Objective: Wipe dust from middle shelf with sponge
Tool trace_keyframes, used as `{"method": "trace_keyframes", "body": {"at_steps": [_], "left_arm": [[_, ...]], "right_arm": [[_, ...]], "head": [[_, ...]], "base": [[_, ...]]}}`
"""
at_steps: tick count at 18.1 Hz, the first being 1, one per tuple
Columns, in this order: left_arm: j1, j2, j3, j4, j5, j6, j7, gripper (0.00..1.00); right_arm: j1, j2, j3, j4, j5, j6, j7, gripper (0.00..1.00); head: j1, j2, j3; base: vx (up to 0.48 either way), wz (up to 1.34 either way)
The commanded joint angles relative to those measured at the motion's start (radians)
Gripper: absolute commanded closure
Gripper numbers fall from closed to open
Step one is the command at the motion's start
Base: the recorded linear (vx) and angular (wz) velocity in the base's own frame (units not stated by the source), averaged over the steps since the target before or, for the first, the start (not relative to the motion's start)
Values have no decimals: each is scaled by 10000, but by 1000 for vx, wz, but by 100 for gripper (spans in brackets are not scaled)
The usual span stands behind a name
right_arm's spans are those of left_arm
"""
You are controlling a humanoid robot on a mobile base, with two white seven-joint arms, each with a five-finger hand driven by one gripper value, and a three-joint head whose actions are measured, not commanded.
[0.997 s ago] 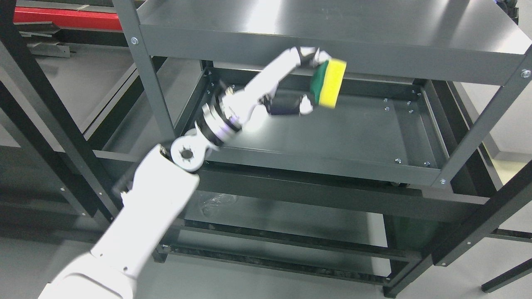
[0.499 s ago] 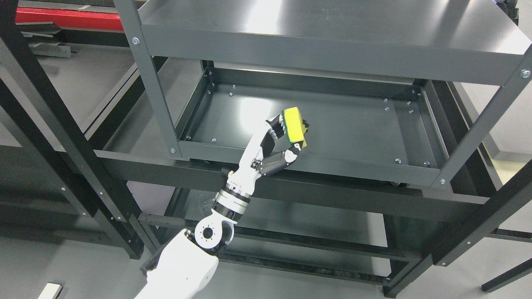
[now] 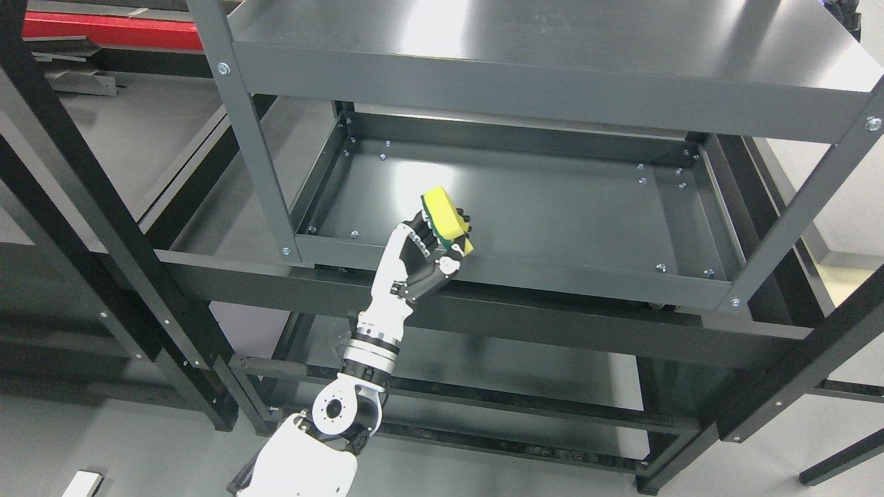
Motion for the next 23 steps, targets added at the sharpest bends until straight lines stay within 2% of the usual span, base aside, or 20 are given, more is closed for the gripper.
{"method": "trace_keyframes", "body": {"at_steps": [1, 10, 14, 23], "left_arm": [[206, 84, 1905, -1426, 115, 415, 6, 86], [343, 84, 3087, -1442, 99, 1060, 6, 86], [926, 84, 3180, -1810, 99, 1060, -9, 86], [973, 84, 3088, -1810, 99, 1183, -9, 86]], "right_arm": [[-6, -175, 0, -174, 0, 722, 8, 0], [-6, -175, 0, -174, 0, 722, 8, 0], [9, -175, 0, -174, 0, 722, 8, 0], [9, -175, 0, -174, 0, 722, 8, 0]], "head": [[0, 0, 0], [0, 0, 0], [0, 0, 0], [0, 0, 0]], "base": [[0, 0], [0, 0], [0, 0], [0, 0]]}}
